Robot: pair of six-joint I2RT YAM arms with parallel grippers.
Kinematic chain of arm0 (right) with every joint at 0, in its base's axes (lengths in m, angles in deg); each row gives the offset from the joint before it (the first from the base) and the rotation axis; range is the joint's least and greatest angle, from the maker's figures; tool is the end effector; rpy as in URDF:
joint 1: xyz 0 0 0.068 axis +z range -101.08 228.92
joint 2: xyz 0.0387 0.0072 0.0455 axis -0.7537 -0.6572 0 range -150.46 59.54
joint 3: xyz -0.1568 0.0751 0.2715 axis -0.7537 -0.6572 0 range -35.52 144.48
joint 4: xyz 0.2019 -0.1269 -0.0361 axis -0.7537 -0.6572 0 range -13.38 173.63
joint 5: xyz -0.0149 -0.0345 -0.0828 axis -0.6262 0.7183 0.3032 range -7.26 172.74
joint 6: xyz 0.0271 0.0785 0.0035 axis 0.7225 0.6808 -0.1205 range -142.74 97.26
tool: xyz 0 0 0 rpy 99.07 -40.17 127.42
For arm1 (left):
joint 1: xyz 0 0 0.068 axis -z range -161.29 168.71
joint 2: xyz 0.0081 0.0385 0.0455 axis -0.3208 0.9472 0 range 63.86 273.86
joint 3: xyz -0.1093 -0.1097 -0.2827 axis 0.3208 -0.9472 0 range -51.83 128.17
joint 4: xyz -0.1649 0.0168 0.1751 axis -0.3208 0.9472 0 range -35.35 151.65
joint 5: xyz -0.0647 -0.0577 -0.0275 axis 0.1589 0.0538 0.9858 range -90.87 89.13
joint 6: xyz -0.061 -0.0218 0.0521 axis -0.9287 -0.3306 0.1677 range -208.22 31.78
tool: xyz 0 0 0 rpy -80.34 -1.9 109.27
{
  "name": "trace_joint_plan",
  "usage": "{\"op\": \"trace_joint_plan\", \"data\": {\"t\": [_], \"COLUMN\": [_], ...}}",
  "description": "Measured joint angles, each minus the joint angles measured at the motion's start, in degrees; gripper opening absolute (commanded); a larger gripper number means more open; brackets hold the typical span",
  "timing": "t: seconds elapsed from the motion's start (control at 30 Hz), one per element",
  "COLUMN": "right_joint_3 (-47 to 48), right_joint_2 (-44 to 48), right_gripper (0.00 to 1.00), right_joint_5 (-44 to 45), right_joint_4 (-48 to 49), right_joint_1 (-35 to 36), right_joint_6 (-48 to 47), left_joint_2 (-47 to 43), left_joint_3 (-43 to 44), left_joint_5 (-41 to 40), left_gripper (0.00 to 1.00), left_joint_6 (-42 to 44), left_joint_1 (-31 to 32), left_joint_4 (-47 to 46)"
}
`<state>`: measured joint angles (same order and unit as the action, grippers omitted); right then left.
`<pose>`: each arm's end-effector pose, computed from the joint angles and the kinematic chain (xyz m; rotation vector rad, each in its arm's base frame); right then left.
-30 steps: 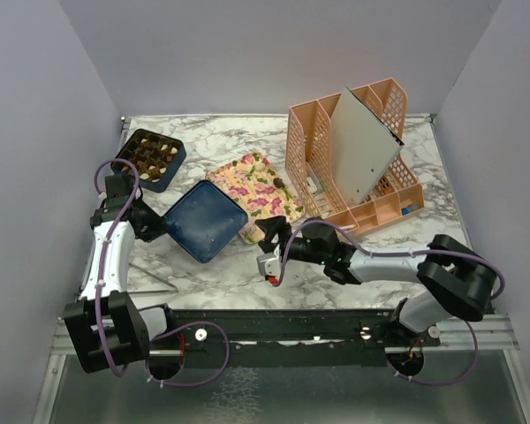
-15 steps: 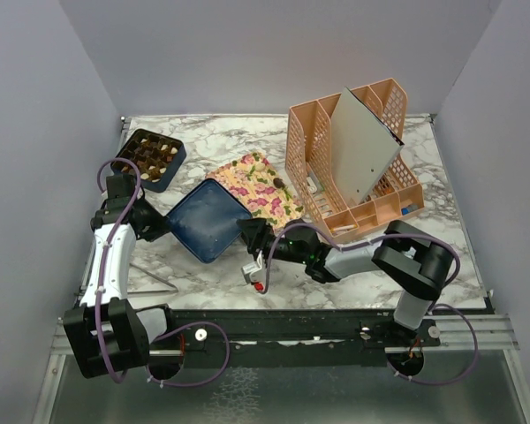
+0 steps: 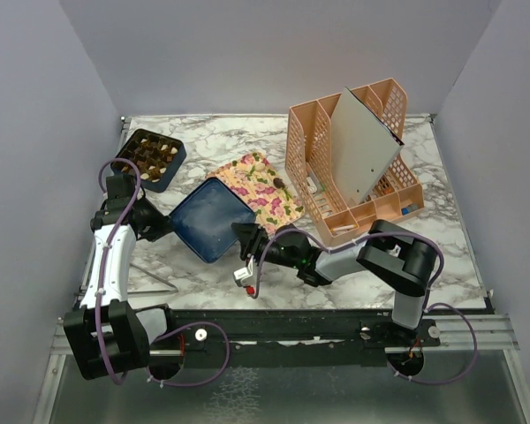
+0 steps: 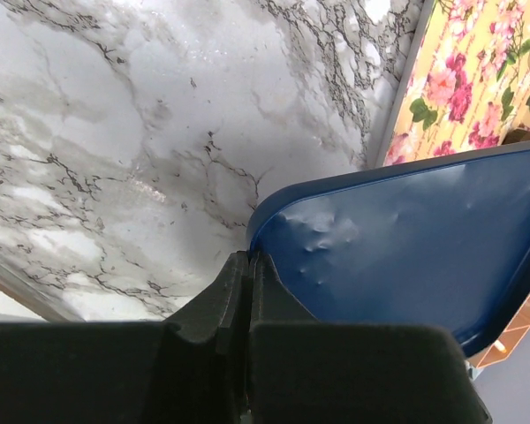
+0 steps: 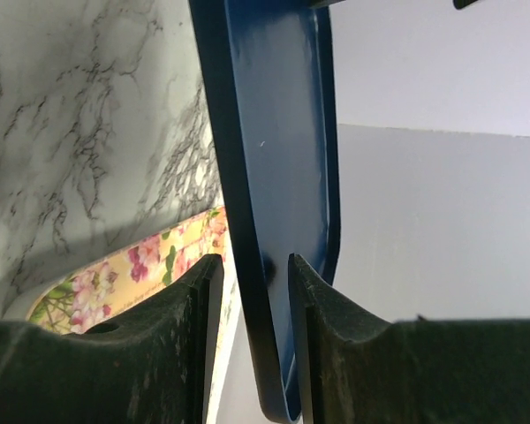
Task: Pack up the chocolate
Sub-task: Pick up the box lid from the center of the board.
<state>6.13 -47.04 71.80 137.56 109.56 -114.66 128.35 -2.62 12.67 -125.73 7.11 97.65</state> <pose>0.1848 0.3566 0.2109 -1.7421 0.2824 -0.2287 0.1910 0.0218 0.2737 -1.0067 2.4157 -0.4693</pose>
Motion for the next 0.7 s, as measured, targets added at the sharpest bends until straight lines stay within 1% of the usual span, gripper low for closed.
{"op": "trace_joint_plan", "data": {"t": [0.2, 0.4, 0.57, 0.63, 0.7], "right_joint_3": [0.00, -0.85, -3.04, -3.58, -3.89], "right_joint_2": [-0.02, 0.26, 0.42, 0.42, 0.42], "right_gripper": [0.29, 0.22, 0.13, 0.10, 0.10], "right_joint_5": [1.77, 3.32, 4.83, 5.38, 5.81], "right_joint_4": [2.80, 4.72, 5.92, 6.36, 7.17], "right_joint_1": [0.70, 0.98, 1.55, 1.68, 1.75], "right_joint_6": [0.00, 0.72, 1.81, 2.45, 3.06], "left_joint_2": [-0.22, -2.16, -3.76, -4.39, -5.11], "left_joint_3": [0.00, 0.07, 0.59, 0.63, 0.63], "left_joint_5": [0.17, 0.17, 0.50, 0.83, 1.18], "left_gripper": [0.13, 0.23, 0.36, 0.42, 0.49], "left_joint_6": [-0.04, -0.42, -0.63, -0.55, -0.20], "left_joint_1": [0.00, 0.00, 0.00, 0.00, 0.00], "left_joint_4": [0.09, 0.11, -0.09, -0.50, -0.85]}}
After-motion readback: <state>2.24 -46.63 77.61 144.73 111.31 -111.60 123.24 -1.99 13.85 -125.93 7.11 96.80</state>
